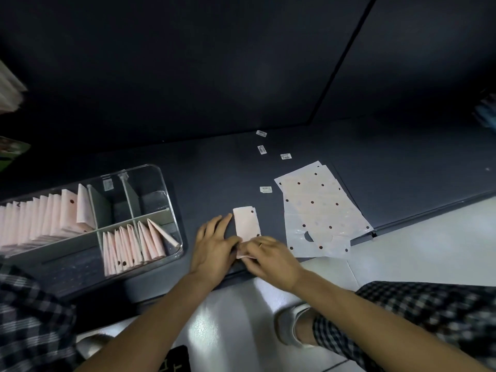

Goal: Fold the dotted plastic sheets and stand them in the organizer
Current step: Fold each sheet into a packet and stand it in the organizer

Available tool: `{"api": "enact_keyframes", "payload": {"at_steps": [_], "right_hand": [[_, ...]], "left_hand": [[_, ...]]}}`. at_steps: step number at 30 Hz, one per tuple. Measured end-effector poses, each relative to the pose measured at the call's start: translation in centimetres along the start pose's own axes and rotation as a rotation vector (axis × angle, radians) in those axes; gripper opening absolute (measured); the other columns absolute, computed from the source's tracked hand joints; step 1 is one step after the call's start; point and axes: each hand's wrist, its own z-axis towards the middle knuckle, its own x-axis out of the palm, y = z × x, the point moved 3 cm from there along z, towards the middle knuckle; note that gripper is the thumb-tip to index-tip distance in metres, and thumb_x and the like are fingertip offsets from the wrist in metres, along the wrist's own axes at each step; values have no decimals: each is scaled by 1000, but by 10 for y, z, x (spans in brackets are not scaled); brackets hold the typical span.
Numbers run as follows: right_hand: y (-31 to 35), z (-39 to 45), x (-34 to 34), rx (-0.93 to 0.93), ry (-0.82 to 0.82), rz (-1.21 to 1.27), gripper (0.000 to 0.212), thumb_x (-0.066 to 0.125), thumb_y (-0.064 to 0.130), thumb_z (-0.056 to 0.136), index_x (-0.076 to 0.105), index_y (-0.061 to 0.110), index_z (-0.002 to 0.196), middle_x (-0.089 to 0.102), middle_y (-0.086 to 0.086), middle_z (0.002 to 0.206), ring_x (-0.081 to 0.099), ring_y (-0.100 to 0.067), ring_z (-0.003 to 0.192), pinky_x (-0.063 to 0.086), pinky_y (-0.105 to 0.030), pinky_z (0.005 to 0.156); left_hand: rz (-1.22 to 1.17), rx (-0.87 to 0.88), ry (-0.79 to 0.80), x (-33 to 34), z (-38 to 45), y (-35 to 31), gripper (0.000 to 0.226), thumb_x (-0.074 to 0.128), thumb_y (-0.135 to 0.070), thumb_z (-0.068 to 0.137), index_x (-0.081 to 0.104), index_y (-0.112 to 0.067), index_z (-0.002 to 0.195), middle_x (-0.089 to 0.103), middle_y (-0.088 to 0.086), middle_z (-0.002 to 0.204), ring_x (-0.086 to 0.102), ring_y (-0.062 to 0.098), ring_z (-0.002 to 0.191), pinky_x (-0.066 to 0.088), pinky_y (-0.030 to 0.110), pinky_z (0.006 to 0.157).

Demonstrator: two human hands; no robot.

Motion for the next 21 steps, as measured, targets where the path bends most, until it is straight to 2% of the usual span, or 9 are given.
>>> {"api": "enact_keyframes", "payload": {"at_steps": [2,5,7,11,12,14,16,19,21], "right_hand": [[5,-4,4,48,-2,73,14,57,26,85,59,16,95,70,3,88,64,-17,79,47,-25,74],[-11,-11,10,255,86,119,29,65,14,80,59,14,109,69,1,103,61,-20,94,43,-27,86],[-25,-15,9,413,103,149,28,62,9,82,62,13,110,67,-1,104,56,-19,100,40,-25,88],[-36,-10,4,643,4,295,11,68,20,85,73,10,87,68,-3,82,45,-17,87,35,-15,71],[-37,-9,5,689,14,299,14,68,22,85,73,10,84,68,-3,82,43,-17,87,33,-15,71],[-39,-8,9,783,59,263,21,67,26,85,72,7,78,66,-6,83,46,-21,90,38,-24,77],[-39,-7,11,884,85,288,27,65,27,86,67,6,70,62,-7,76,51,-27,92,43,-31,79],[-38,0,12,1015,152,272,39,61,27,86,48,16,52,49,0,61,47,-27,84,42,-31,71],[-36,5,11,1078,193,243,44,58,25,86,37,18,48,44,-1,62,44,-25,82,42,-31,70]], "left_hand": [[-40,-30,-16,1,-4,1,22,83,-16,62,77,-27,81,62,11,125,58,39,109,48,46,84],[-122,-98,-8,3,-8,5,21,73,-16,76,76,-32,90,59,4,129,51,35,115,42,41,86],[-169,-128,-9,6,-10,8,22,73,-16,77,76,-32,92,60,2,126,49,34,113,39,40,85],[-194,-210,-28,11,-8,10,16,68,-32,84,75,-27,97,59,-3,119,47,29,110,34,35,81],[-201,-242,-25,13,-7,10,17,66,-36,85,75,-26,96,58,-4,119,45,27,110,32,33,81],[-222,-301,-21,16,-5,9,19,64,-40,86,74,-26,92,54,-5,120,41,23,110,28,31,80],[-237,-336,-17,19,-2,9,19,63,-40,86,73,-25,91,52,-4,120,40,22,110,26,30,80],[-247,-381,-2,19,1,5,19,61,-39,88,70,-23,95,50,-3,118,39,22,109,28,31,83],[-247,-385,-39,14,1,-1,21,62,-35,88,65,-21,104,51,1,118,42,24,108,32,34,86]]}}
